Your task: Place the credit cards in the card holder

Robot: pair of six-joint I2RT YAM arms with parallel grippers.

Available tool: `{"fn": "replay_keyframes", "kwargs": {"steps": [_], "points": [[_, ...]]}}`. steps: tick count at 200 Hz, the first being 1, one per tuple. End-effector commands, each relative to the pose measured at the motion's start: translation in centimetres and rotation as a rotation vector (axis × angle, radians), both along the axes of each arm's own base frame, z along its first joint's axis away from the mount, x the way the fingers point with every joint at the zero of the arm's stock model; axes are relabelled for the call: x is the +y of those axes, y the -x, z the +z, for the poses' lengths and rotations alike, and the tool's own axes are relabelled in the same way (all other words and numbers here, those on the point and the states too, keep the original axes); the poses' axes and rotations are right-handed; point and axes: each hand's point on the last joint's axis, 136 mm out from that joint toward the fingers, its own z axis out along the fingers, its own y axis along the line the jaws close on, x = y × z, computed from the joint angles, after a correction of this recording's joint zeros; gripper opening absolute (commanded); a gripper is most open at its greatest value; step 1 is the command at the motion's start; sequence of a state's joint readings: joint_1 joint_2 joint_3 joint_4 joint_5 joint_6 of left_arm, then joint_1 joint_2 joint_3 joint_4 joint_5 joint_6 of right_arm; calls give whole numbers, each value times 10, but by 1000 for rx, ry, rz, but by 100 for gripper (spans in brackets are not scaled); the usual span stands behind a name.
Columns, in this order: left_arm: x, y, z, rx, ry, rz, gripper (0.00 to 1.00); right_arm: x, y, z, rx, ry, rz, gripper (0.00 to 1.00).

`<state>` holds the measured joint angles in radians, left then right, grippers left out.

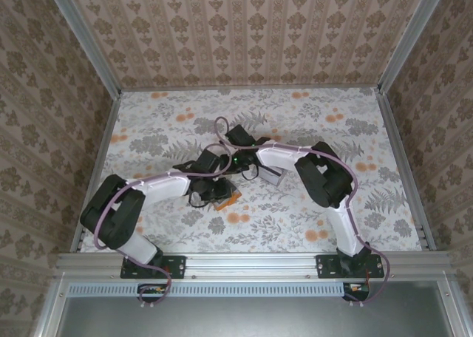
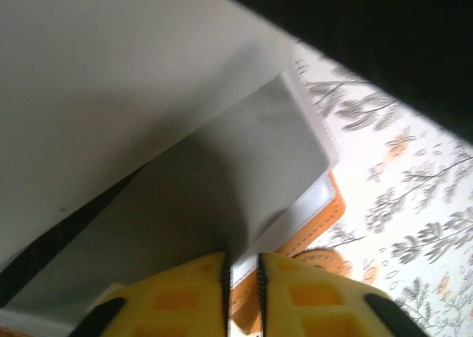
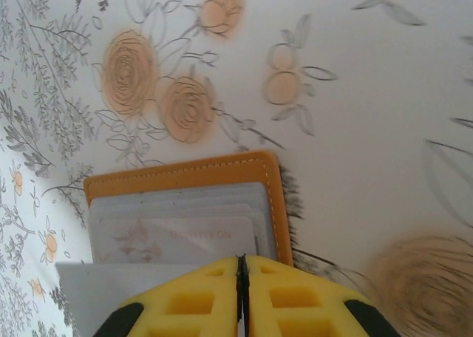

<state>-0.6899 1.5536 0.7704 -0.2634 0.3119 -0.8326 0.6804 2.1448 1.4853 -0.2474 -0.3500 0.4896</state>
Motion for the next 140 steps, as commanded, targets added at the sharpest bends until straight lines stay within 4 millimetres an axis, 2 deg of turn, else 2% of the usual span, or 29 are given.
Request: {"fn": "replay_keyframes", "kwargs": {"steps": [1,27,63,81,97,117,140], "points": [[-11,-23,27,-104,31,23,24,-22,-3,45,-48,-30,5,12],[4,-36,46,-171,13,62,31,-42,-6,87,-118,-46,12,18],[20,-57,68,-238,33,118,36,-98,-12,118,-224,18,-64,42],[21,-70,75,-261,44,124,37,-132,-10,120,-271,93,-95,54],[12,-81,80,-279,60,99,38,-158,-9,116,-300,153,-115,63],[-6,-94,84,-281,89,55,40,-184,-6,106,-301,237,-110,72],[-33,-100,73,-225,113,-25,41,-203,-6,93,-307,310,-96,78]]}}
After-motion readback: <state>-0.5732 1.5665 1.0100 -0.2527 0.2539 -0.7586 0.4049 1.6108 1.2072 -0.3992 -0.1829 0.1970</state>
